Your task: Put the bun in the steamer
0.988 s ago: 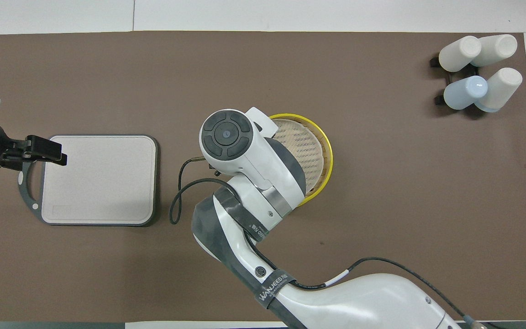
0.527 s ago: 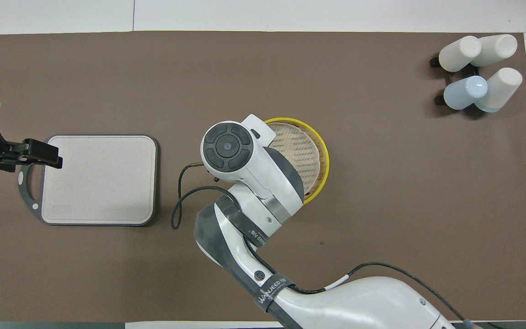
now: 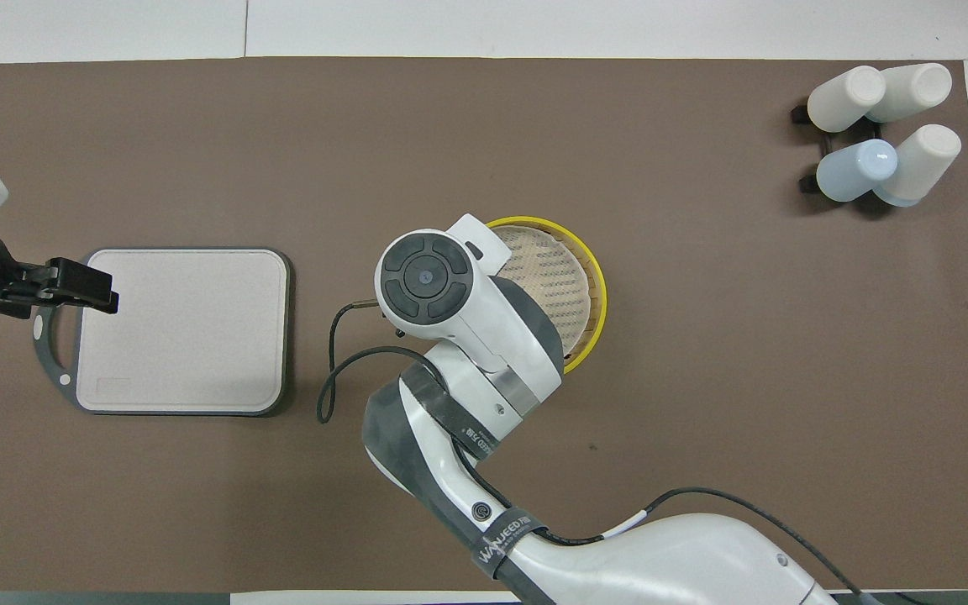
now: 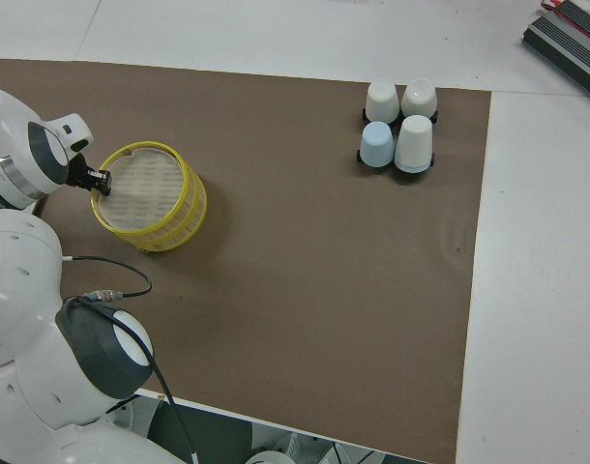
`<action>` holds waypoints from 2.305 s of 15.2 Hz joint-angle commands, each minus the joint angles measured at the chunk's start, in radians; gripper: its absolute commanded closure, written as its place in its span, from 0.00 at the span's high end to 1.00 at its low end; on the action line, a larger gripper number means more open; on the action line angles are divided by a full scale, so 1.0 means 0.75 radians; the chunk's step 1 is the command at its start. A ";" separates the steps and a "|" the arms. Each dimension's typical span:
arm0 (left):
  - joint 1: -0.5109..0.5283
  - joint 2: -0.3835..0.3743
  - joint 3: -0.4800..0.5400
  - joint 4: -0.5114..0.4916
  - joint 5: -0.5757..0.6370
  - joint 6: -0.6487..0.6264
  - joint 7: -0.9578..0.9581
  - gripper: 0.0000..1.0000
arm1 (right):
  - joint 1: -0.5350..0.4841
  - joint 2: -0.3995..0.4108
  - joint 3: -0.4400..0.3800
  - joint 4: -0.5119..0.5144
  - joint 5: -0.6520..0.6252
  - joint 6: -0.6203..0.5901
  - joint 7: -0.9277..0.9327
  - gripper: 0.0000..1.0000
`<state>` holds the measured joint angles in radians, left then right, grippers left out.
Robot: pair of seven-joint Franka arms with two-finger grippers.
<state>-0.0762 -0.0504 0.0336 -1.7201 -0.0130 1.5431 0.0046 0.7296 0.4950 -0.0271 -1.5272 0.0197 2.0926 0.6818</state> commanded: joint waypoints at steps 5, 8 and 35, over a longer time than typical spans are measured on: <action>-0.007 -0.015 0.017 0.072 0.026 -0.080 0.029 1.00 | -0.050 -0.079 -0.043 0.165 0.007 -0.182 0.026 1.00; -0.007 -0.017 0.016 0.068 0.024 -0.065 0.033 1.00 | -0.252 -0.236 -0.056 0.159 0.009 -0.339 0.018 1.00; -0.009 -0.039 0.019 -0.001 -0.023 0.043 0.049 1.00 | -0.844 -0.795 -0.062 -0.230 -0.020 -0.659 -0.659 1.00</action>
<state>-0.0765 -0.0526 0.0376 -1.6844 -0.0136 1.5479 0.0283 0.1140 -0.0753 -0.0876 -1.6653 0.0157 1.5751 0.2077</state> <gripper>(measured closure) 0.000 0.000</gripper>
